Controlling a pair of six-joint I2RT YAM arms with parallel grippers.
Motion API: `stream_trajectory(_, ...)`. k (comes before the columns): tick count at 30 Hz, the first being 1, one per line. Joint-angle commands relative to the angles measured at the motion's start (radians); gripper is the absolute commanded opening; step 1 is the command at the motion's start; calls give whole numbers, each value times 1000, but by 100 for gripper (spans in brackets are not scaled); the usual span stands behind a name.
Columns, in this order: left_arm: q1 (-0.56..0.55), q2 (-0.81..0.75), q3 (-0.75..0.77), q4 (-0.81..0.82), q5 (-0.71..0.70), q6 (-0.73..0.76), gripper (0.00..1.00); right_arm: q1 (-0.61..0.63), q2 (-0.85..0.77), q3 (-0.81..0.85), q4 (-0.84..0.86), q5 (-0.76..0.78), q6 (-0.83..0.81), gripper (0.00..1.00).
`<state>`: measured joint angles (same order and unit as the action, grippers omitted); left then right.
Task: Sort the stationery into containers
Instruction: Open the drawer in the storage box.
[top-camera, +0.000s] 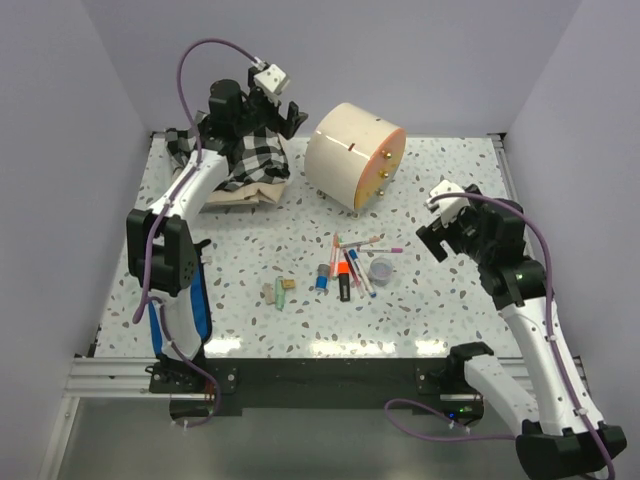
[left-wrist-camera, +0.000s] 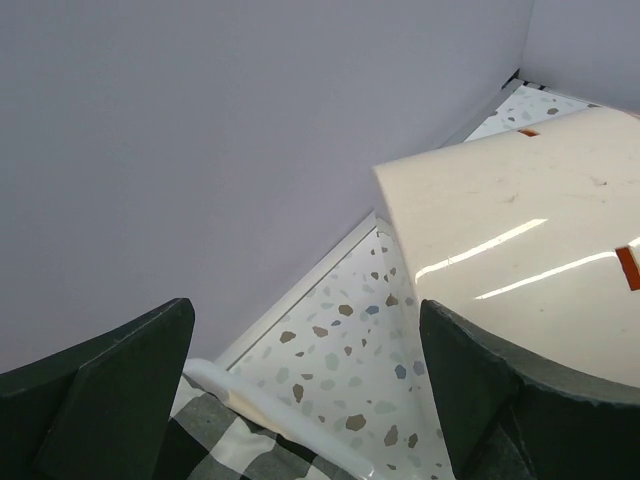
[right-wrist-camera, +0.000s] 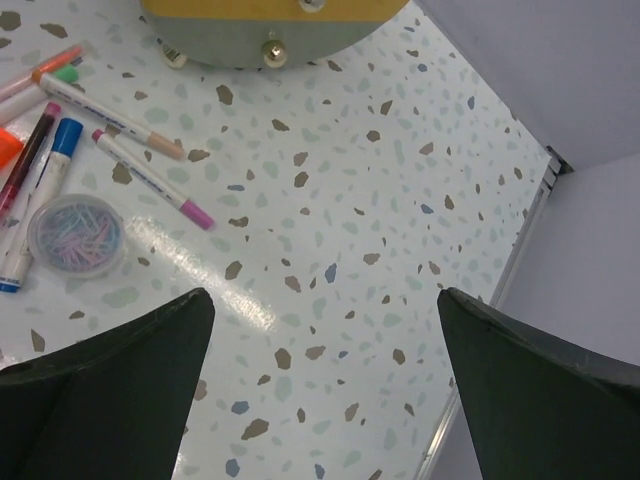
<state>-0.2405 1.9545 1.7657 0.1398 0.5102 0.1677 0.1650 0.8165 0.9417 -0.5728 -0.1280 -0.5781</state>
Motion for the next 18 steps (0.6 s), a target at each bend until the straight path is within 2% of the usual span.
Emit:
stream_trajectory(1,-14,3,46,18,-25,-5,100,2,24,-52,137,-41,-5,99)
stream_trajectory(4,-13,0,52,18,-48,-1,100,2,88,-49,195,-146,-22,98)
stream_trajectory(9,-11,-8,44,7,-78,12,100,-5,228,-56,379,-133,203,99)
stream_trajectory(10,-10,-12,32,10,-81,12,100,-8,224,-78,480,-148,248,99)
stream_trajectory(14,-10,-20,-23,61,-125,-10,100,-25,177,-324,795,-283,192,99)
stream_trajectory(18,-5,-11,-54,98,-190,-71,100,-27,300,-345,896,-306,169,99)
